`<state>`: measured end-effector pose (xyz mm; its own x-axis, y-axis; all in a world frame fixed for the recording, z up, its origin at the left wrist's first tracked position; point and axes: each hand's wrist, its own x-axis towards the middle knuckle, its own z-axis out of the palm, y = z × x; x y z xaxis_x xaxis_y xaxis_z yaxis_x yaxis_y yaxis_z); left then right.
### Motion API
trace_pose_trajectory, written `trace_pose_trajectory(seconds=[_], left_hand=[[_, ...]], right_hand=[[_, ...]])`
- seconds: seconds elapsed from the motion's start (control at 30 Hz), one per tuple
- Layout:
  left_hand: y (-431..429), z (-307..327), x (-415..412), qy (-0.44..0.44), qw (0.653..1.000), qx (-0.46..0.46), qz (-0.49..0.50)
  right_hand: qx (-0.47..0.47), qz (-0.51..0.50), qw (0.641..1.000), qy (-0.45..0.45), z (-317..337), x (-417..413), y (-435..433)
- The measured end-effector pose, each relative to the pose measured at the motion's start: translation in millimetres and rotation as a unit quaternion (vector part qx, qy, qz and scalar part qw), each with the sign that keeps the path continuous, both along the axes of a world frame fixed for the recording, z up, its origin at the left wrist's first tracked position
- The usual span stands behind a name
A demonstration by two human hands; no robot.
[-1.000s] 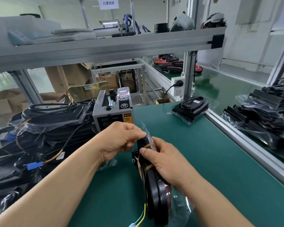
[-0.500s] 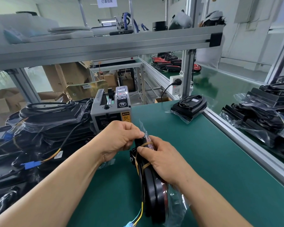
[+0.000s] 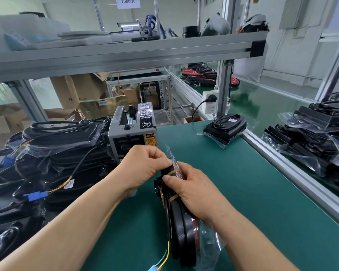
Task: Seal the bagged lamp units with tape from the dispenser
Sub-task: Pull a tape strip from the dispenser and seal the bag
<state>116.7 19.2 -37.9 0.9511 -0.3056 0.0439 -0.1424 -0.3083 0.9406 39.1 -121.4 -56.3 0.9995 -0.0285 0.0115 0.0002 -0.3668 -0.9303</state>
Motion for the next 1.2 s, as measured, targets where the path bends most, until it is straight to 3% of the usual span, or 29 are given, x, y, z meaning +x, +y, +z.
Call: trace_pose_trajectory(seconds=[0.2,0.43,0.83,1.0,1.1,1.2], left_hand=[[-1.2,-3.9,0.3,-0.032,0.999,0.021,0.029],[-12.0,-10.9,1.8,0.139,0.984,-0.073,0.087],[-4.6,-14.6,-11.9,0.163,0.972,-0.167,0.028],[-0.9,-11.7,-5.2,0.151,0.981,-0.116,0.037],[10.5,-13.6,14.5,0.152,0.966,-0.132,0.162],[33.2,-14.3,41.3,0.236,0.894,-0.234,0.301]], right_hand=[[0.001,-0.002,1.0,0.001,-1.9,1.2,-1.5],[-0.02,0.002,1.0,-0.008,-1.5,2.5,-1.5],[-0.015,0.008,1.0,0.026,-2.0,3.2,-9.7],[-0.15,0.054,0.983,0.094,19.4,23.1,-15.4],[-0.146,0.057,0.975,0.156,24.2,31.8,-16.5],[-0.091,0.042,0.978,0.184,21.5,30.5,-18.6]])
